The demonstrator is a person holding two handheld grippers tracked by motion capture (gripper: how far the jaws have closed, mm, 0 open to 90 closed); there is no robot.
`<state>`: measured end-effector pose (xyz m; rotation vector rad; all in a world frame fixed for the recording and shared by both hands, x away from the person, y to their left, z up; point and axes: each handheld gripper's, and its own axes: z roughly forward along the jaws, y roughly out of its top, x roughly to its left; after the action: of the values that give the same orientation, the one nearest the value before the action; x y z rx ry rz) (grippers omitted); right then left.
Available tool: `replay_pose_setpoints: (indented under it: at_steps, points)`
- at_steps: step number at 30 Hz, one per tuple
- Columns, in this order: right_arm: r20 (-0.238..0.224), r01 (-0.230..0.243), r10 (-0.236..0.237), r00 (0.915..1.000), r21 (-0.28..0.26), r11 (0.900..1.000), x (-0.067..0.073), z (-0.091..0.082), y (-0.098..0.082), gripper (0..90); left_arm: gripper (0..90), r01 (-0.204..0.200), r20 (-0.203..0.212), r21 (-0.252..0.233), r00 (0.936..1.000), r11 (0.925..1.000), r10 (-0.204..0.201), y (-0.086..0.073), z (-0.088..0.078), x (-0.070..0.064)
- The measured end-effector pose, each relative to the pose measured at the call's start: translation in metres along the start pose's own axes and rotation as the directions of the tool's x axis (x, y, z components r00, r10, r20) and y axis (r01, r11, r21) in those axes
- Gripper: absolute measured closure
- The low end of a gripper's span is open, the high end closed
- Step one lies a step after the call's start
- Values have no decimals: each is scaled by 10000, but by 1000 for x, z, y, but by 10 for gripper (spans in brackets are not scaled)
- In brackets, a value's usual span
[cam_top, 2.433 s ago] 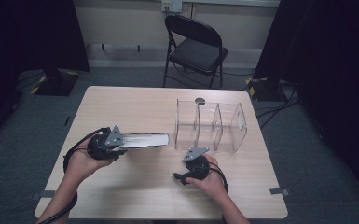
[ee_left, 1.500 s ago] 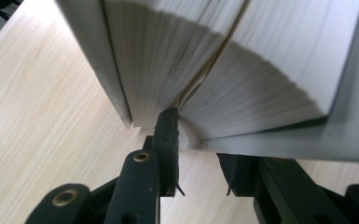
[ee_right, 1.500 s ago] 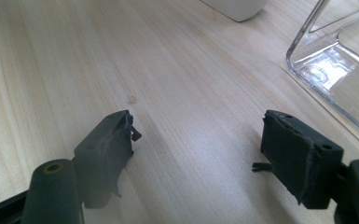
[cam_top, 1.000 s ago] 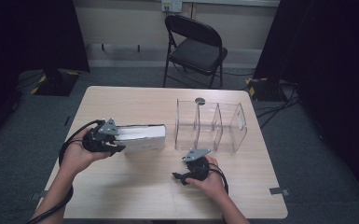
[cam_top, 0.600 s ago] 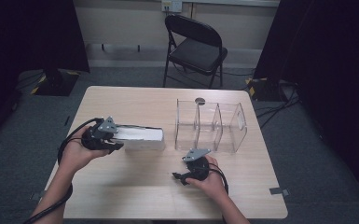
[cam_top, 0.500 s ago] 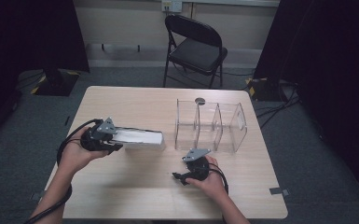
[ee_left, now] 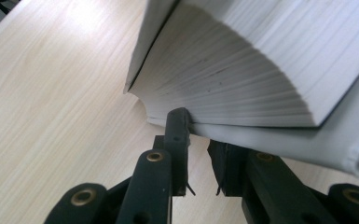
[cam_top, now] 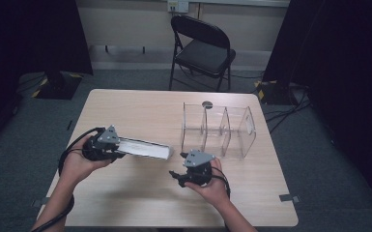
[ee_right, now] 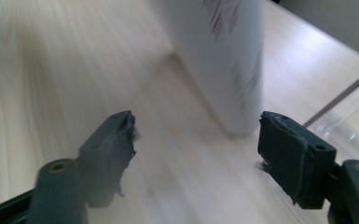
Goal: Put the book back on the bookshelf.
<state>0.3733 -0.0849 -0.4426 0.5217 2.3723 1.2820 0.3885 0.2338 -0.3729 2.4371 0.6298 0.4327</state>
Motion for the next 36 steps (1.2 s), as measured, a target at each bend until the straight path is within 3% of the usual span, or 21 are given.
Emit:
replay_pose_setpoints:
  at_steps: [2,4,5,7,9,10,12,13,15,18,19,22,23,25,28,30,36]
  points:
    - [143,419,-415,9990,-268,9988,-4,0,12,232,776,-105,-86,180,9999,9998,107,1,0,-1]
    - [82,528,-524,9986,-479,9975,-7,1,24,234,775,-11,-136,-30,9999,10000,10,1,2,-3]
    - [293,794,-781,9965,-475,9957,-7,1,30,238,775,-53,-12,-44,10000,10000,53,1,2,-2]
    - [129,912,-907,9958,-540,9944,-9,4,39,232,771,-75,3,-13,10000,10000,75,2,1,-4]
    - [157,1477,-1472,9890,-377,9883,-7,9,46,249,769,-138,80,17,9999,9999,138,3,1,-3]
    - [161,1511,-1507,9884,-272,9881,-7,10,48,244,770,-206,15,21,9998,9998,206,3,1,-3]
    - [10,1619,-1619,9868,-312,9863,-6,13,51,290,770,-248,94,80,9996,9997,247,3,1,-3]
    - [-49,1791,-1793,9838,-307,9834,-5,14,53,340,771,-145,24,-47,9999,9999,145,2,2,-3]
    - [-249,2133,-2140,9765,-264,9766,-2,15,57,410,773,-244,-74,172,9997,9996,245,2,2,-3]
    - [-445,2539,-2534,9663,61,9672,-1,17,63,442,742,56,-15,-167,10000,9998,-56,-2,3,-1]
    - [-451,2765,-2758,9602,114,9609,0,18,64,449,702,204,-23,-277,9998,9994,-204,-4,4,0]
    - [-540,2964,-2944,9542,352,9544,2,19,69,456,590,641,-339,-413,9973,9971,-656,-11,5,3]
    - [-582,2929,-2901,9552,457,9551,2,19,70,458,509,1016,-321,-543,9941,9933,-1034,-14,7,4]
    - [-632,2805,-2772,9587,509,9585,-1,19,72,460,447,1123,-422,-489,9925,9925,-1144,-19,7,5]
    - [-850,2410,-2356,9681,598,9687,-7,17,76,464,309,1567,-584,-631,9853,9856,-1604,-29,12,5]
    - [-1040,2150,-2073,9727,687,9742,-11,14,78,467,265,1856,-590,-769,9800,9796,-1903,-36,17,4]
    - [-1573,1144,-1015,9823,753,9906,-25,8,81,477,228,2129,-269,-493,9764,9758,-2144,-55,37,-4]
